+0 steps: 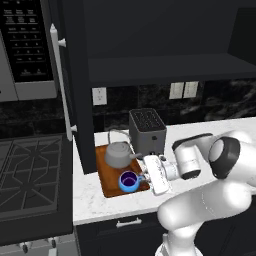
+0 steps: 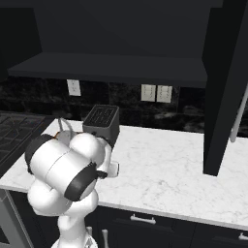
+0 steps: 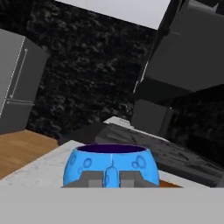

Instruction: Pick the kettle from the counter and place it on the tray. Then pick the mug from the cabinet and place it on the tray. Then close the cabinet doors.

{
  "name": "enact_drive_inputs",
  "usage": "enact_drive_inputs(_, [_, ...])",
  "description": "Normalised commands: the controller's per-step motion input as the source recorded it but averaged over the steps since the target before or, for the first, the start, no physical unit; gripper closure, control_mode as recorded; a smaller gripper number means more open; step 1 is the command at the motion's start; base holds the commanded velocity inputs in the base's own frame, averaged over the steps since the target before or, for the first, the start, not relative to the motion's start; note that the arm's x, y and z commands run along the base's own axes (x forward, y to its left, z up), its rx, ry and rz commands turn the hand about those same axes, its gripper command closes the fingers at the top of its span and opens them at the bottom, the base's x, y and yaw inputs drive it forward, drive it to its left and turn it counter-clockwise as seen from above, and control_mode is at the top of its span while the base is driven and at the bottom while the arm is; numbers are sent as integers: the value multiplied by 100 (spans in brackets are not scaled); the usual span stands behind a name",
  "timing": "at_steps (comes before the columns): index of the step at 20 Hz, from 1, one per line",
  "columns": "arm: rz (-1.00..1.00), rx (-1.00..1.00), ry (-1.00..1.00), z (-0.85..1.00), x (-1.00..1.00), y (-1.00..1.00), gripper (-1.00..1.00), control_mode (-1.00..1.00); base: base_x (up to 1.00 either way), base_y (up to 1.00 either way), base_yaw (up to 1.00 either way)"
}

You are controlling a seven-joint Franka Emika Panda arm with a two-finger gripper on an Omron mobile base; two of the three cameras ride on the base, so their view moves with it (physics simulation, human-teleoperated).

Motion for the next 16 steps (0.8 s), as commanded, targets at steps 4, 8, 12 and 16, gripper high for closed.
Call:
enact_drive_inputs(4, [0, 0, 1, -19, 39, 22, 100, -100, 0, 0, 0])
enact_drive_inputs(8, [0, 0, 0, -12, 21, 0, 100, -100, 0, 0, 0])
enact_drive_inputs(12, [0, 0, -1, -9, 5, -1, 100, -100, 0, 0, 0])
enact_drive_inputs(16, [-4, 0, -4, -1, 1, 0, 100, -100, 0, 0, 0])
